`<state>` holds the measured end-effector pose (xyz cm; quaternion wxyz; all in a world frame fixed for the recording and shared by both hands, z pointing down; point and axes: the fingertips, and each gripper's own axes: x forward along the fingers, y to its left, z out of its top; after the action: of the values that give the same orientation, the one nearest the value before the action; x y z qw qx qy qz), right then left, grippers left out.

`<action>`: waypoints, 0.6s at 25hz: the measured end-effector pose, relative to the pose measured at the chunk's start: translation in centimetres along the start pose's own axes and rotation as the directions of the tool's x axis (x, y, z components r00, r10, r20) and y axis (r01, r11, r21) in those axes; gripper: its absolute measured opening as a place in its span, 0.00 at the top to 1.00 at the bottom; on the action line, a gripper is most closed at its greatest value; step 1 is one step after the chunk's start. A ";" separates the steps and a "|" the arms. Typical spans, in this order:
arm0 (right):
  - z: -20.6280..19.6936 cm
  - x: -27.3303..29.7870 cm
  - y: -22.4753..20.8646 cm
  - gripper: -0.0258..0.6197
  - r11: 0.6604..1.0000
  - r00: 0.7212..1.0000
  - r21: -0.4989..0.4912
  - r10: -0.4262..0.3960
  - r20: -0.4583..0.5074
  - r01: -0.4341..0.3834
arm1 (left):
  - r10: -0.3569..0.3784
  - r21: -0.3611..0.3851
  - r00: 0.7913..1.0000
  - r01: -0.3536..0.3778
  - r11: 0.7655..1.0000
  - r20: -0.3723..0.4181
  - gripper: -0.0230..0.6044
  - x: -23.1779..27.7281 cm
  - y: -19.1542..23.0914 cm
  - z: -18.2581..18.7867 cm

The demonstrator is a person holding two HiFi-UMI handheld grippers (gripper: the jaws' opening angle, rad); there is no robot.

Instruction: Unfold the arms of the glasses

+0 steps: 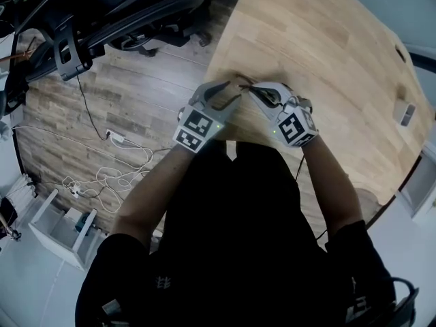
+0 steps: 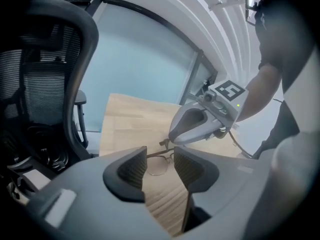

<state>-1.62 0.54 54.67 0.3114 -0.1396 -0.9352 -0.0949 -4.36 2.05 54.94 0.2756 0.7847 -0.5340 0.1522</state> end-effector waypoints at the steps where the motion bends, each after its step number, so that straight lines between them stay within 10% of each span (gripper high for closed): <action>1: 0.0 -0.2 0.0 0.93 1.000 1.000 0.005 -0.006 0.009 0.005 | -0.010 0.002 1.000 0.010 1.000 -0.002 0.68 0.4 -0.3 0.0; 15: -1.0 -2.5 0.6 0.93 0.991 0.992 0.076 -0.114 0.050 0.110 | -0.189 0.082 0.982 0.188 0.979 0.006 0.69 2.3 -4.6 1.9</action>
<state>1.05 0.30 54.00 0.2849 -0.0777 -0.9525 -0.0743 0.68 0.45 53.38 0.2529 0.8434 -0.4524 0.1417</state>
